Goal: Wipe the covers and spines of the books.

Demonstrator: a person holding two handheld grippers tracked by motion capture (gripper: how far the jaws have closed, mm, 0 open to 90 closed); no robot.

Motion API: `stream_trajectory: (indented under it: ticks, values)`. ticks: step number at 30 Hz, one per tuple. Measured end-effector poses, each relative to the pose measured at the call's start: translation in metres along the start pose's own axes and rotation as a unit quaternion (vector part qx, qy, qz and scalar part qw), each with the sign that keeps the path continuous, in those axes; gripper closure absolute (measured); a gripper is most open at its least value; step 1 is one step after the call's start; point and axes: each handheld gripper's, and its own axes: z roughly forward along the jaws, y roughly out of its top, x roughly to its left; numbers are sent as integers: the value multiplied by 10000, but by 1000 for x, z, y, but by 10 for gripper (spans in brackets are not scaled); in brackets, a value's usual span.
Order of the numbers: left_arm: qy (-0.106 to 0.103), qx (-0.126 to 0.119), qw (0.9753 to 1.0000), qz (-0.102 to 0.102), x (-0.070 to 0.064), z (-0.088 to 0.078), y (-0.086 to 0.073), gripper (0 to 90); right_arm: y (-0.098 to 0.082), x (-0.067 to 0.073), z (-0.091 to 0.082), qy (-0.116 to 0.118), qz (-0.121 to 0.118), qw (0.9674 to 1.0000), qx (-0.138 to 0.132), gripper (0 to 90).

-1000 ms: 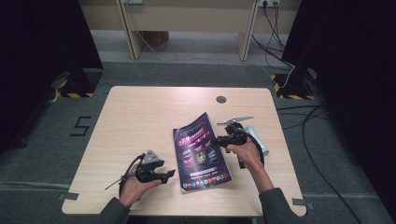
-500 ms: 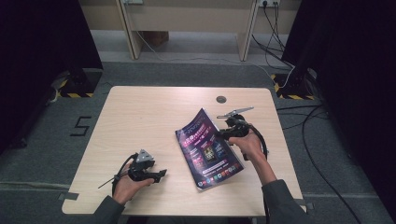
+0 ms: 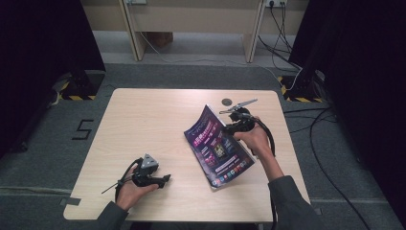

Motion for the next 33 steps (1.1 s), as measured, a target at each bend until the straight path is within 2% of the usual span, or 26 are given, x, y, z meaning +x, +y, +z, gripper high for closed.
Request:
stream_trajectory:
  ticks: [5,13,20,24,26,29,33]
  values:
    - [87,27,9999,136,-2,1,0,331,11,1,-5,-167,-122,9998,-10,834]
    - [91,-1,9998,147,-2,2,0,325,30,6,-13,-420,-311,9986,22,835]
    - [99,-9,9999,141,-3,2,0,324,48,9,-16,-807,-557,9951,150,835]
    - [94,-9,9999,141,-3,2,0,324,59,13,-16,-1017,-765,9916,232,835]
    - [97,-7,9999,138,-3,2,0,324,63,20,-14,-1070,-905,9897,299,834]
    - [92,-14,9999,141,-3,2,0,324,64,29,-9,-946,-1065,9890,393,834]
    - [90,5,9998,157,-3,2,0,324,65,43,-5,-618,-1073,9914,425,834]
